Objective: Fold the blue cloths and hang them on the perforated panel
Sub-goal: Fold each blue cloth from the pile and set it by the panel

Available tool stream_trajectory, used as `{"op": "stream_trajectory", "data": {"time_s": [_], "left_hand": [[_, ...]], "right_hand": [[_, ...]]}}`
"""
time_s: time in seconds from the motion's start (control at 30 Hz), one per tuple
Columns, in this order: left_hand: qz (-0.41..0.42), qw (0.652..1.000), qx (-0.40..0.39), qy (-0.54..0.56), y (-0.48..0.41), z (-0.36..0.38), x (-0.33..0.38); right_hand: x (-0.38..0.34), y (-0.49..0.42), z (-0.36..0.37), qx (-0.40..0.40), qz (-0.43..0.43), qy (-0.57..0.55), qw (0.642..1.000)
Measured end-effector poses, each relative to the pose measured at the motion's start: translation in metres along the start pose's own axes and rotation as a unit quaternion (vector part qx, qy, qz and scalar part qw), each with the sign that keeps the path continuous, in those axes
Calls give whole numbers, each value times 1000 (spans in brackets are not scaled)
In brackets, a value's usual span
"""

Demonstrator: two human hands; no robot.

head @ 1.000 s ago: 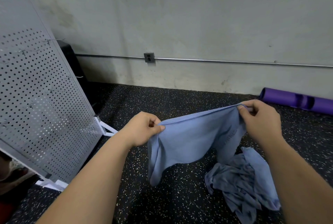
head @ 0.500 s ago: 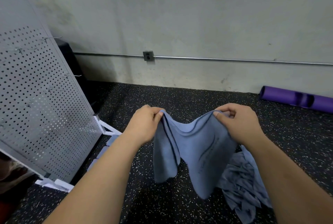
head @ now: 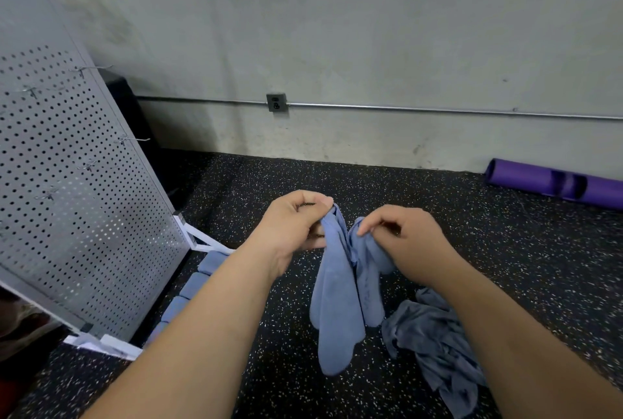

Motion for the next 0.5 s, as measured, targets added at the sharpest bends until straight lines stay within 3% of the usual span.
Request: {"op": "stream_trajectory", "data": {"time_s": [0.23,0.5], "left_hand": [[18,999,1,51,-1,8,3],[67,996,-57,-8,3,6,6]], "right_hand": [[-4,4,23,14,-76,54,996],[2,-1,36,87,-24,20,996]]}}
Point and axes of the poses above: each hand's wrist, its own y-axis away from the middle knuckle, its own z-axis out of the palm, x = y × z, the point moved 1 cm from there along -y, towards the middle knuckle, and after that the axes turned 9 degrees about -x, right-handed, at the moved point
